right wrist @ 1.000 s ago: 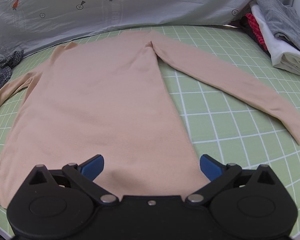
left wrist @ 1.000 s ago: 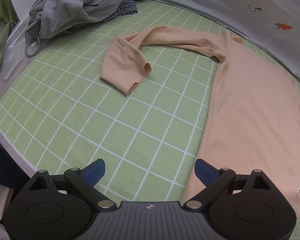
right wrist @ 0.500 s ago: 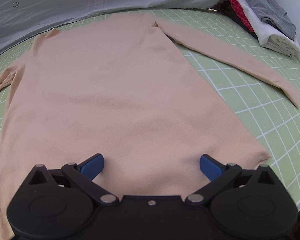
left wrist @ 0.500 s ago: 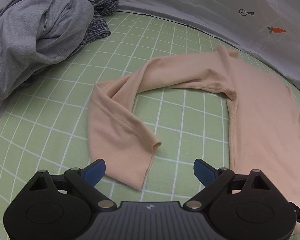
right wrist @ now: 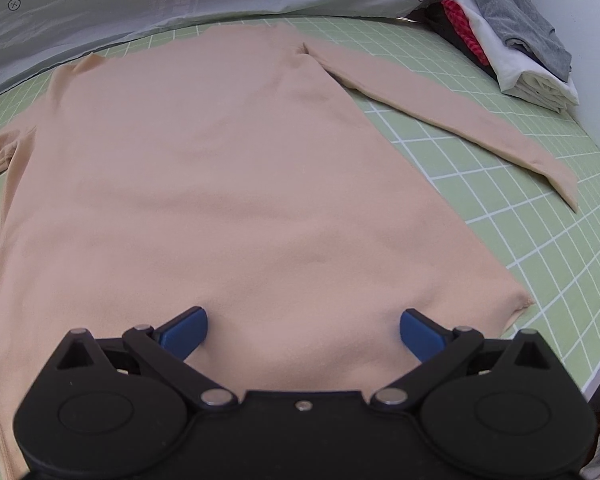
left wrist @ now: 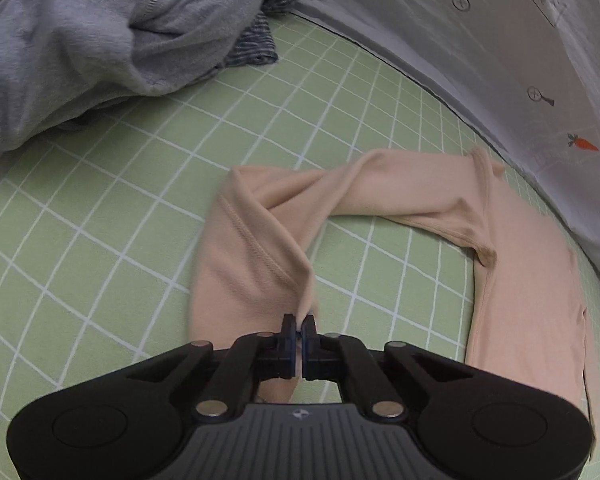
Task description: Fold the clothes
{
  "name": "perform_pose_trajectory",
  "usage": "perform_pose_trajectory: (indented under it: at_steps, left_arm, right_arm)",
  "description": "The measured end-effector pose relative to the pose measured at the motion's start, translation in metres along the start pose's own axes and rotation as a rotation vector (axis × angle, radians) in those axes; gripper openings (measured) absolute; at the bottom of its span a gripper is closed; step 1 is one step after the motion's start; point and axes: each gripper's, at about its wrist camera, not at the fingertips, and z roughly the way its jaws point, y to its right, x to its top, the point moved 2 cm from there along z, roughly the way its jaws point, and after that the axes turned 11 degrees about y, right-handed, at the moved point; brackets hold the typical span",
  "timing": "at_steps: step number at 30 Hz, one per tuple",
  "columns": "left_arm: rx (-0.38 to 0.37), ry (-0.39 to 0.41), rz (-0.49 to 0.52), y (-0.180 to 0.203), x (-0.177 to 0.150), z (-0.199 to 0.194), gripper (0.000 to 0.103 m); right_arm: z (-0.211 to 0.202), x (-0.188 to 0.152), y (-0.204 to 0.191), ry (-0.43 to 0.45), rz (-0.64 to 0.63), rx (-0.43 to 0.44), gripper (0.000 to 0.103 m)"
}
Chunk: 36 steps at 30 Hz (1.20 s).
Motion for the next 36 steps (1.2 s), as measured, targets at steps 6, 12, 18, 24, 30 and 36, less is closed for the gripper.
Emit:
perform_pose_trajectory:
  at_steps: [6,12,18,24,30,36]
  left_arm:
    - [0.14,0.167,-0.18,-0.071,0.021,-0.053,0.002]
    - [0.286,0.185,-0.163,-0.117,0.029,-0.062,0.003]
    - [0.303,0.177,-0.021,-0.117,0.024,-0.062,0.04]
    - [0.114,0.114,0.223,-0.059,0.016,-0.039,0.072]
    - [0.034,0.057,0.371,-0.022,0.005,-0.014,0.082]
    - [0.027,-0.032,0.428,-0.015,-0.005,0.005,0.082]
  right_arm:
    - [0.0,0.0,0.001,-0.002,-0.012,0.013,0.103]
    - [0.002,0.001,-0.001,0.0,0.022,0.02,0.103]
    - [0.005,0.002,-0.004,0.003,0.054,0.02,0.103]
    - [0.006,0.003,-0.005,0.003,0.053,0.012,0.103]
    - [0.006,0.003,-0.006,0.002,0.06,0.007,0.103]
    - [0.006,0.003,-0.005,0.003,0.072,0.013,0.103]
